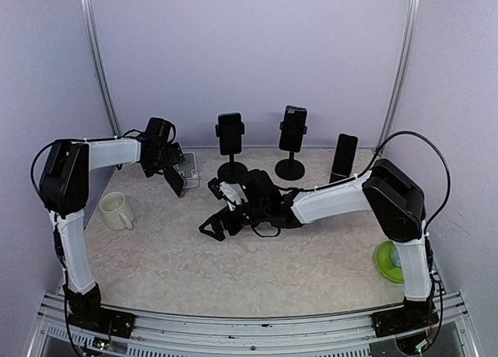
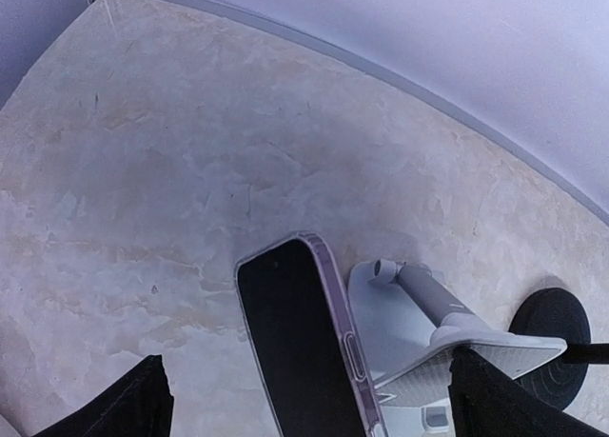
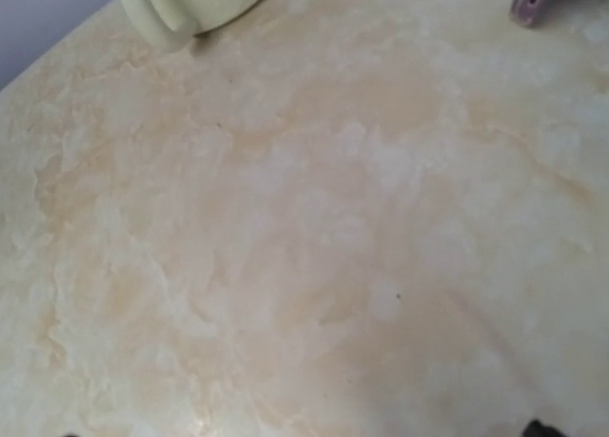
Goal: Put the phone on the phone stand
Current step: Pick up the phone from the corner of the board, then pass from the left arm to the right
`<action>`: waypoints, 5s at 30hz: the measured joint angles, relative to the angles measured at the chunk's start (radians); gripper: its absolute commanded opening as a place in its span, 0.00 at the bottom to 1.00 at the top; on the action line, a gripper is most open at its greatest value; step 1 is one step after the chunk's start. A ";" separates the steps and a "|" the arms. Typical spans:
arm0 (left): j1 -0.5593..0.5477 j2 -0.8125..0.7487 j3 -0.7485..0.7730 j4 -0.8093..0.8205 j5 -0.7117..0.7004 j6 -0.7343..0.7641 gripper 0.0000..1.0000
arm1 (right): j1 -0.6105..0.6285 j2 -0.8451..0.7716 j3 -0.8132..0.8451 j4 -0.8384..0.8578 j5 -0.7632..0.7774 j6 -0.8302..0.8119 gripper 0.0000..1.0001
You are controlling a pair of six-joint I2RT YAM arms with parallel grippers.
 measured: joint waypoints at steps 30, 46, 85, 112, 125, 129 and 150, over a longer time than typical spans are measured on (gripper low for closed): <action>-0.038 -0.013 -0.082 0.113 0.161 0.068 0.77 | 0.000 -0.006 0.002 -0.065 -0.001 -0.037 1.00; -0.045 0.055 -0.053 0.029 0.119 0.088 0.51 | 0.000 -0.023 0.002 -0.079 0.013 -0.056 1.00; -0.013 -0.163 -0.275 -0.016 0.065 -0.008 0.00 | 0.022 -0.050 -0.001 -0.088 0.070 -0.213 1.00; -0.498 -0.703 -0.515 -0.122 -0.140 -0.639 0.00 | 0.183 -0.082 -0.206 0.556 0.481 -0.639 0.83; -0.525 -0.720 -0.535 -0.121 -0.155 -0.691 0.00 | 0.211 -0.017 -0.211 0.731 0.601 -0.719 0.62; -0.525 -0.743 -0.537 -0.118 -0.155 -0.703 0.00 | 0.211 0.005 -0.208 0.734 0.602 -0.730 0.60; -0.542 -0.752 -0.542 -0.089 -0.181 -0.756 0.00 | 0.217 0.043 -0.128 0.727 0.624 -0.792 0.00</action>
